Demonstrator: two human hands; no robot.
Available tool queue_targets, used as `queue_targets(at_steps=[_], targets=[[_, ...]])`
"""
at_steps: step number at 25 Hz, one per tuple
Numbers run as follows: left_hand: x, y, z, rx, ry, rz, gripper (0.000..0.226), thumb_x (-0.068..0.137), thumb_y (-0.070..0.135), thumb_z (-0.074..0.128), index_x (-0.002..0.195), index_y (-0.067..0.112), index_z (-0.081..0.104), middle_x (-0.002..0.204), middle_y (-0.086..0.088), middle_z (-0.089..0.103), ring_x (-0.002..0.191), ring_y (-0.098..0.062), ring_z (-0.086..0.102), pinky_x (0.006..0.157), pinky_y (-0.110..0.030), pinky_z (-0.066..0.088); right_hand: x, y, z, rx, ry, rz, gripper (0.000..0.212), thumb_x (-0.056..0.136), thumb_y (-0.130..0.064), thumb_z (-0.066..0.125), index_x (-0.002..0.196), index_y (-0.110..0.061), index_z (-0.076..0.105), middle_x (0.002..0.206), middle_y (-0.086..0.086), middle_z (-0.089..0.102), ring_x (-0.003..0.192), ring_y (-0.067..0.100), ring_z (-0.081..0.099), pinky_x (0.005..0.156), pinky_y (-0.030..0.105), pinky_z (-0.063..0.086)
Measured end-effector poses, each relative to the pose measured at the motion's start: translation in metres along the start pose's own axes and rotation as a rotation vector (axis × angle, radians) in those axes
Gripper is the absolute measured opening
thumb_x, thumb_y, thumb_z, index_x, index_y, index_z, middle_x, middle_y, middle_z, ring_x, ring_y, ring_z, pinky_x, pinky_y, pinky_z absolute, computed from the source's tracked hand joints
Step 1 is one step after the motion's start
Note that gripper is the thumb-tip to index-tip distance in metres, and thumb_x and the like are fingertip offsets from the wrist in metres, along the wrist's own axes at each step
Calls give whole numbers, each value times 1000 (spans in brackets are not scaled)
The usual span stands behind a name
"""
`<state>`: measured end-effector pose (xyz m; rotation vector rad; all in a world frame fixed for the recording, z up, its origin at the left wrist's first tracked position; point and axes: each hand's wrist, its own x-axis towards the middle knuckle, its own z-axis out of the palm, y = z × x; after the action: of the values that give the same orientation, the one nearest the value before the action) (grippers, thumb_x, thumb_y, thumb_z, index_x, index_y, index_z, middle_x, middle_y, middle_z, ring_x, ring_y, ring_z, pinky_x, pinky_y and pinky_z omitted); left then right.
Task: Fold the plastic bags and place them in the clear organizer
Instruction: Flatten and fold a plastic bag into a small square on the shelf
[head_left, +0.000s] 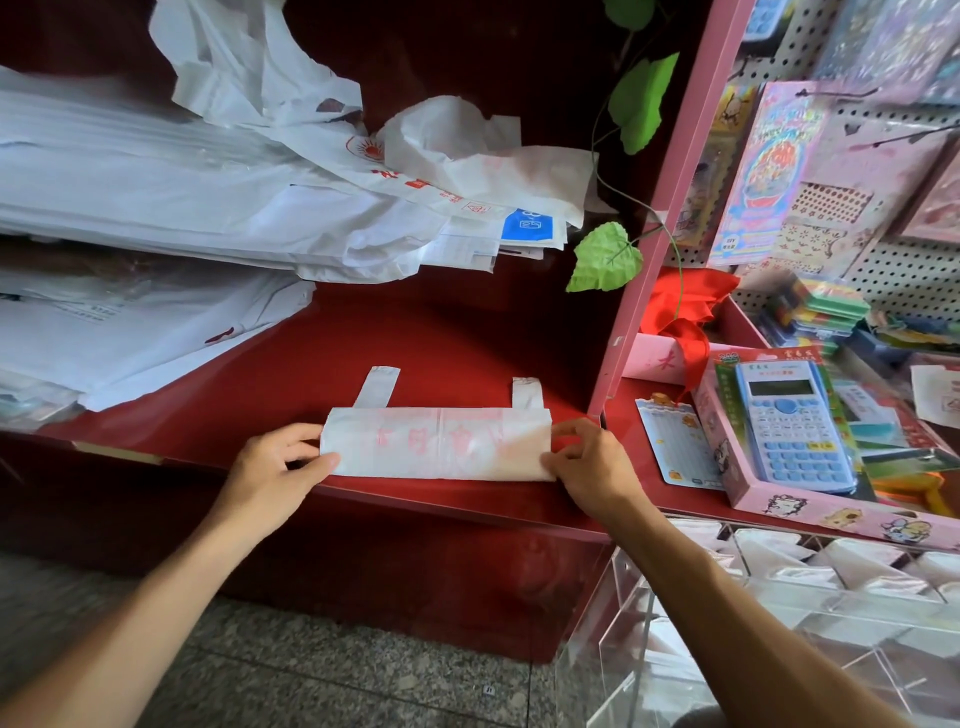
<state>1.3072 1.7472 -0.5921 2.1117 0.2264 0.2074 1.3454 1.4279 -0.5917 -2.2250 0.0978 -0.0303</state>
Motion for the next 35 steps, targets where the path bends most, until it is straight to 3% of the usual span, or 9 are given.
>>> queue_targets(at_steps=[5,9,12,17,21,25,29,32,35], targets=[[4,-1,0,105,60,-67,21,67,48,72,85,43,63,71,17,72,91,-16,68,100,-49,44,1,-4,6,-73,38,55,20,89,-13,61,108,-16,57,92,0,63,79,20,59,63,26,41],[4,6,5,177,107,-53,12,79,37,77,80,38,65,72,14,71,87,-16,67,101,-45,40,-1,-11,8,-139,25,34,21,88,-5,51,92,-22,63,86,-4,59,80,19,57,68,25,41],[2,3,2,47,34,-34,18,70,47,72,86,40,69,75,14,73,85,-14,68,94,-42,46,-1,-12,9,-170,13,35,29,87,-3,49,87,-24,70,86,-2,62,81,21,61,68,26,45],[1,-4,-4,33,-48,20,23,76,23,81,82,43,73,80,15,74,85,-11,68,82,-26,50,-2,-10,8,-164,59,39,34,89,-2,48,89,-22,75,92,7,71,69,20,57,62,24,40],[3,-5,0,63,-10,22,27,79,19,80,81,45,74,76,17,74,82,-12,69,91,-41,53,-3,-10,7,-207,58,15,36,90,-1,48,95,-20,77,98,8,73,74,22,59,65,24,42],[5,2,9,241,57,34,23,86,24,73,69,39,71,70,29,68,88,-9,68,102,-44,42,-5,-11,12,-290,62,-9,36,92,-3,46,103,-21,76,107,10,72,93,30,66,72,25,45],[4,3,17,406,91,79,18,86,25,68,72,34,71,70,16,69,87,-16,68,91,-36,38,-4,-8,14,-325,63,-41,37,90,-6,46,106,-22,75,111,10,71,100,32,65,81,31,49],[5,1,16,381,108,78,15,84,25,70,70,32,68,71,12,64,79,-20,64,87,-39,46,-3,-9,14,-338,133,-91,28,92,-16,51,113,-16,71,116,8,67,103,30,63,76,30,44],[9,6,24,434,199,223,14,82,20,70,75,31,66,80,6,58,80,-28,58,77,-42,48,-1,-18,17,-443,244,-162,29,95,-27,52,117,-12,64,116,9,60,105,31,56,75,33,41]])
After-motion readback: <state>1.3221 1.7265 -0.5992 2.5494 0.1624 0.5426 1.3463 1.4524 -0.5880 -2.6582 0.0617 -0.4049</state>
